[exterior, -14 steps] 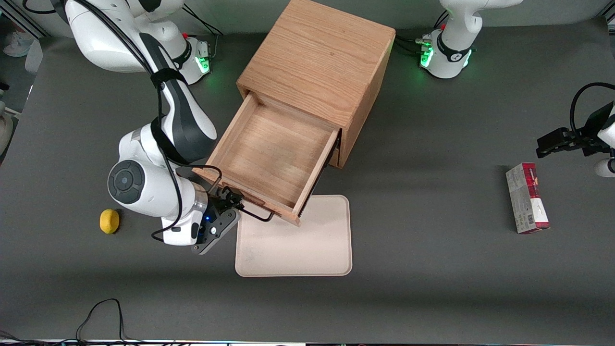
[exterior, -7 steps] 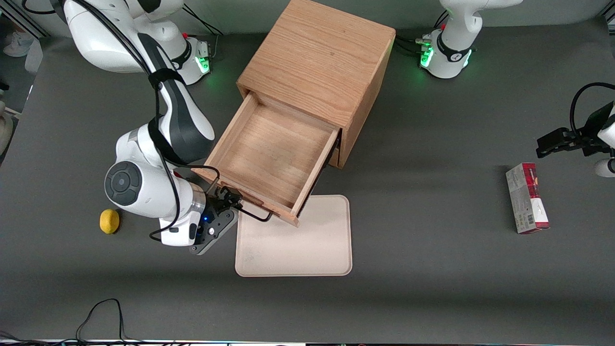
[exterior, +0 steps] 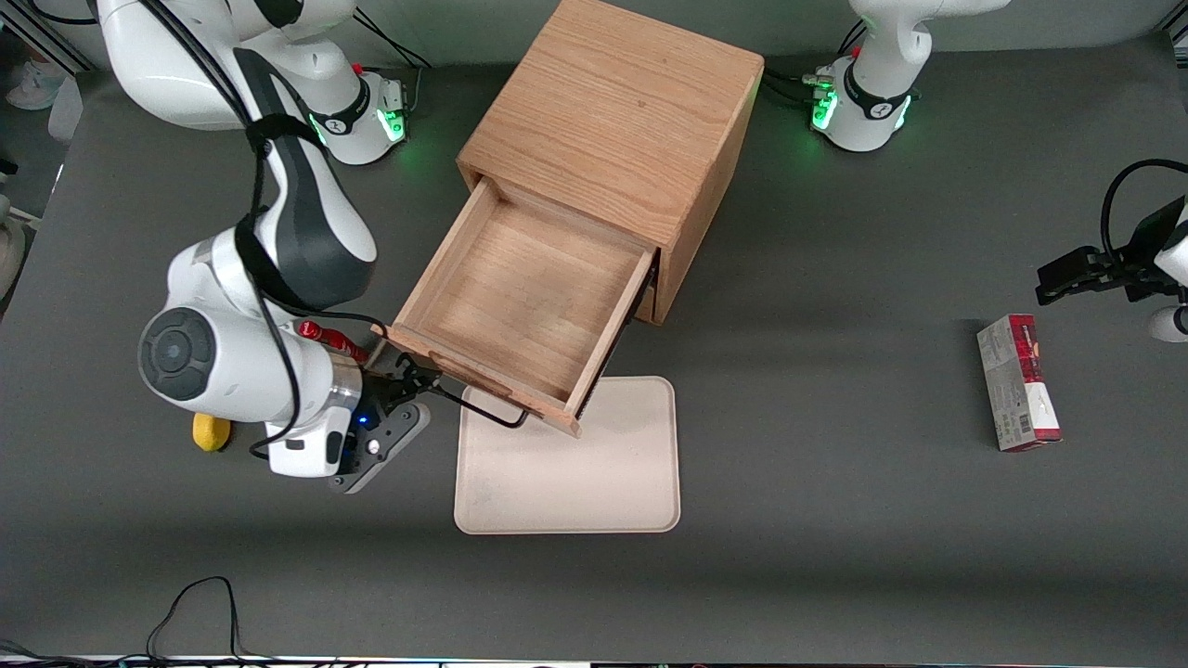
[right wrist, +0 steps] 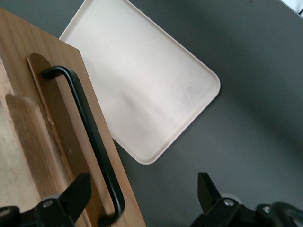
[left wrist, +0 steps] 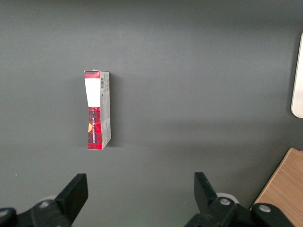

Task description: Open upper drawer

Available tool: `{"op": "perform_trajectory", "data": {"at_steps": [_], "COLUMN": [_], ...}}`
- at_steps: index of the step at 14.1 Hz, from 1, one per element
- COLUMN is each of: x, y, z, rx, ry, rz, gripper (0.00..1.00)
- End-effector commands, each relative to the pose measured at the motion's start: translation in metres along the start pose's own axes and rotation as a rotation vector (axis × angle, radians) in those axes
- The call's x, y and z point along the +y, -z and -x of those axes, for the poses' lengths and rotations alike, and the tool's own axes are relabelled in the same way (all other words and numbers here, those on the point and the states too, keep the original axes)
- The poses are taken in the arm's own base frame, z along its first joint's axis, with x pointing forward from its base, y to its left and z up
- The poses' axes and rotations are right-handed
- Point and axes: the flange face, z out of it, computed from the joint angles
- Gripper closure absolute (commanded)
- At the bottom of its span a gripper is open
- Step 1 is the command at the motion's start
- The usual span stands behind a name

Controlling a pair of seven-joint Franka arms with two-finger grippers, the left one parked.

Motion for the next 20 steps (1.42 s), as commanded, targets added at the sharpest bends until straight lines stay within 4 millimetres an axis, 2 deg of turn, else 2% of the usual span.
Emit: {"op": "perform_trajectory", "data": {"at_steps": [1, 2, 3, 5, 7, 11, 12, 15, 17, 19, 20], "x": [0.011, 0.010, 0.007, 0.013, 0.009, 0.025, 0.023, 0.004, 0.015, 0.016, 0.026], "y": [0.028, 0.038, 0.040, 0.055, 0.069, 0.095, 0.100, 0.112, 0.118, 0.130, 0.139], "z": [0.013, 0.020, 0.029, 0.051, 0.074, 0.158, 0.170, 0.188, 0.199, 0.201, 0.211], "rx": [0.023, 0.021, -0.005, -0.010, -0.020, -0.009, -0.008, -0.050, -0.065, -0.075, -0.067], "ry": [0.015, 0.058, 0.091, 0.068, 0.045, -0.064, -0.106, -0.327, -0.393, -0.437, -0.478], "rz": [-0.028, -0.025, -0.039, -0.024, -0.016, -0.005, -0.002, 0.087, 0.079, 0.078, 0.071], "gripper": [0.00, 0.00, 0.00, 0.00, 0.00, 0.00, 0.00, 0.00, 0.00, 0.00, 0.00]}}
